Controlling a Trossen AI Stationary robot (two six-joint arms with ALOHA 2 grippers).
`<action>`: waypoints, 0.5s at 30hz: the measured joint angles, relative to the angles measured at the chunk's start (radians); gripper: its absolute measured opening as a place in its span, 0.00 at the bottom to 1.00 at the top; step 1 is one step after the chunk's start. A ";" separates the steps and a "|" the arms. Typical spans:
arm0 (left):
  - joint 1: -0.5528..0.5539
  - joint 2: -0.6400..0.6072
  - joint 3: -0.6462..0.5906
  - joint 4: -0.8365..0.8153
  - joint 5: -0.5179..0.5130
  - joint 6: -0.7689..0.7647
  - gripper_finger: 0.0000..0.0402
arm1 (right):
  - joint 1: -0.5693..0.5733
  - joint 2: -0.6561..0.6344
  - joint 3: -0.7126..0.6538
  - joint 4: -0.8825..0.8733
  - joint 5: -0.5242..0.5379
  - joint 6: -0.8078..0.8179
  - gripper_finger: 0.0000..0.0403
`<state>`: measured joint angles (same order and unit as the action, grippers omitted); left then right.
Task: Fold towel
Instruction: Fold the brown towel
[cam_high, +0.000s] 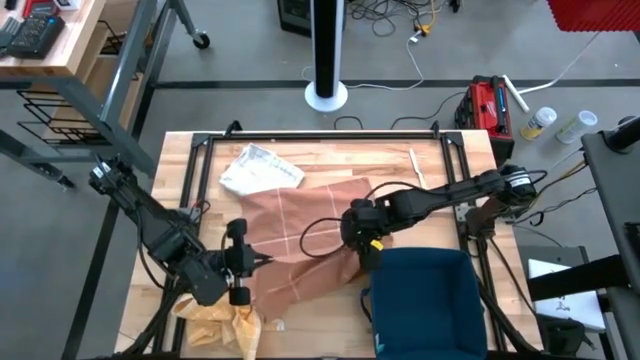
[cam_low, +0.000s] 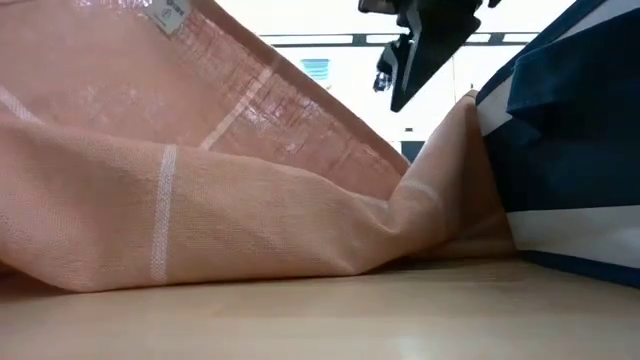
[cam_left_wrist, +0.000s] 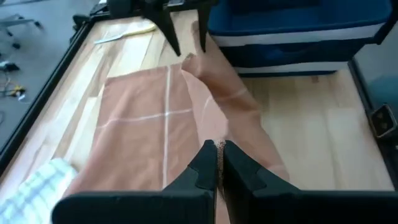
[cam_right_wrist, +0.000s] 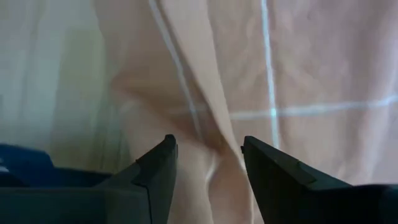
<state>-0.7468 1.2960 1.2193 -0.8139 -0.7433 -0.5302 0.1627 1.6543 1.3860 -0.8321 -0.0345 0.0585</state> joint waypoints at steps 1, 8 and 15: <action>-0.003 0.000 -0.002 0.001 -0.003 -0.005 0.00 | 0.000 0.000 0.002 0.004 0.000 -0.004 0.44; -0.028 -0.001 -0.003 0.014 -0.023 -0.011 0.00 | -0.020 0.097 -0.002 0.016 0.009 -0.015 0.44; -0.071 -0.002 0.019 0.021 -0.056 -0.004 0.00 | -0.047 0.215 0.010 0.044 -0.016 -0.060 0.39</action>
<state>-0.8175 1.2941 1.2387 -0.7930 -0.7998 -0.5342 0.1158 1.8689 1.3960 -0.7883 -0.0505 -0.0011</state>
